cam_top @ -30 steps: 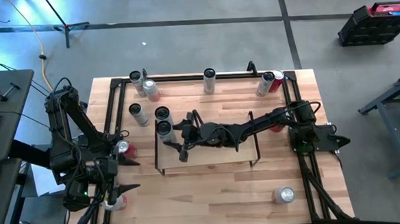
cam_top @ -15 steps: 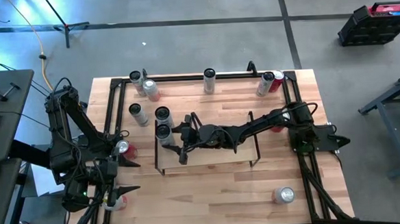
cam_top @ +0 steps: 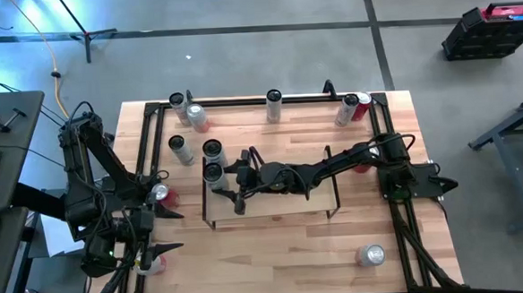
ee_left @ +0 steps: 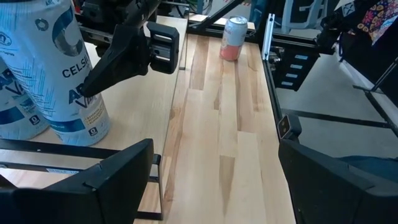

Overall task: Place canned beverage on shelf
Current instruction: Put the bottom white blue soda can aligned with the other white blue soda can on the shelf

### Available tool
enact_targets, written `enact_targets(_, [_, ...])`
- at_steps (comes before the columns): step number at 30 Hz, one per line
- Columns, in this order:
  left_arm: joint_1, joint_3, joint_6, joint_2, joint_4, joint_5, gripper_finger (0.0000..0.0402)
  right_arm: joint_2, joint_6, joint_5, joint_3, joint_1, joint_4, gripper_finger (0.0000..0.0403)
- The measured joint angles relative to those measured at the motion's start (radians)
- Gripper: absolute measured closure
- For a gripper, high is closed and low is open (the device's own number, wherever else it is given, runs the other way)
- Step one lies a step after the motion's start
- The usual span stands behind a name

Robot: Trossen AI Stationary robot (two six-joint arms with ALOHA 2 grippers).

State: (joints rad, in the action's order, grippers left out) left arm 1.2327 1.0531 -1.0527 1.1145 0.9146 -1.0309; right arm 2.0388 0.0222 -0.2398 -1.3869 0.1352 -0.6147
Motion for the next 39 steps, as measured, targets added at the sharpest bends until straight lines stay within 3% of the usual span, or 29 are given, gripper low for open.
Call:
enact_targets(6, [0.000, 0.000, 0.000, 0.000, 0.000, 0.000, 0.0066, 0.000, 0.004, 0.001, 0.000, 0.000, 0.001, 0.0147])
enact_targets(15, [0.000, 0.000, -0.001, 0.000, 0.000, 0.000, 0.0066, 0.000, 0.014, 0.001, 0.000, 0.000, 0.003, 0.0093])
enact_targets(39, [0.000, -0.001, -0.010, 0.000, 0.000, 0.003, 0.0066, -0.059, 0.021, -0.003, 0.000, 0.028, 0.091, 0.0088])
